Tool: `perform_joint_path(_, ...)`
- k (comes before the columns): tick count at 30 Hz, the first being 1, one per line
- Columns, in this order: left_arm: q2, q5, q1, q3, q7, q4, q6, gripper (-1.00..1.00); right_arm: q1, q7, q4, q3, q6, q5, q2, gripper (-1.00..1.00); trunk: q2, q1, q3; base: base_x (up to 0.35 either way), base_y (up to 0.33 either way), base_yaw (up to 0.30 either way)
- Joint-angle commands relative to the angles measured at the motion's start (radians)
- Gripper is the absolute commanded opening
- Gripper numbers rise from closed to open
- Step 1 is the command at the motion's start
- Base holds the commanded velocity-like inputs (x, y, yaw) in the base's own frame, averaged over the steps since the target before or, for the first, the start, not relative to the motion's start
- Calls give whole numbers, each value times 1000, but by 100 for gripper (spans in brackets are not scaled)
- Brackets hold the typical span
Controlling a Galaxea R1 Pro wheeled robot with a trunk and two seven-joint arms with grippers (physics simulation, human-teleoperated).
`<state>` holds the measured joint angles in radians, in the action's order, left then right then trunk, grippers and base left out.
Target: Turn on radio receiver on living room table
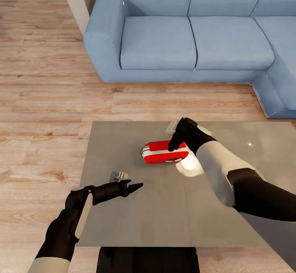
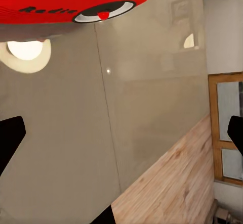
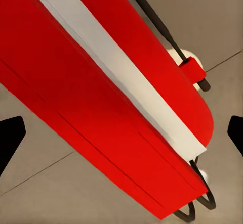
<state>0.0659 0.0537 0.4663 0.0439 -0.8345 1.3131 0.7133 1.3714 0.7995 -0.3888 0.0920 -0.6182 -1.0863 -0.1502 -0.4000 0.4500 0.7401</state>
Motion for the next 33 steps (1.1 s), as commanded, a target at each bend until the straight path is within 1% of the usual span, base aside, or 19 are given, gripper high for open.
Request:
perform_joint_path(1,0,0,0,0,0,0,0,100,0,-1,0,0,0,0,0,100,0,0,0,0,0,0)
perform_joint_path(5,0,0,0,0,0,0,0,100,0,-6,5,-4,16,3,-1,100,0,0,0,0,0,0)
perform_joint_path(14,0,0,0,0,0,0,0,100,0,-17,14,-8,19,15,-5,100,0,0,0,0,0,0)
perform_joint_path(26,0,0,0,0,0,0,0,100,0,-30,15,-10,27,17,-5,100,0,0,0,0,0,0)
perform_joint_path(28,0,0,0,1,0,0,0,100,0,-37,16,-11,42,17,-6,100,0,0,0,0,0,0)
perform_joint_path(33,0,0,0,1,0,0,0,100,0,-44,16,-10,55,17,-15,100,0,0,0,0,0,0)
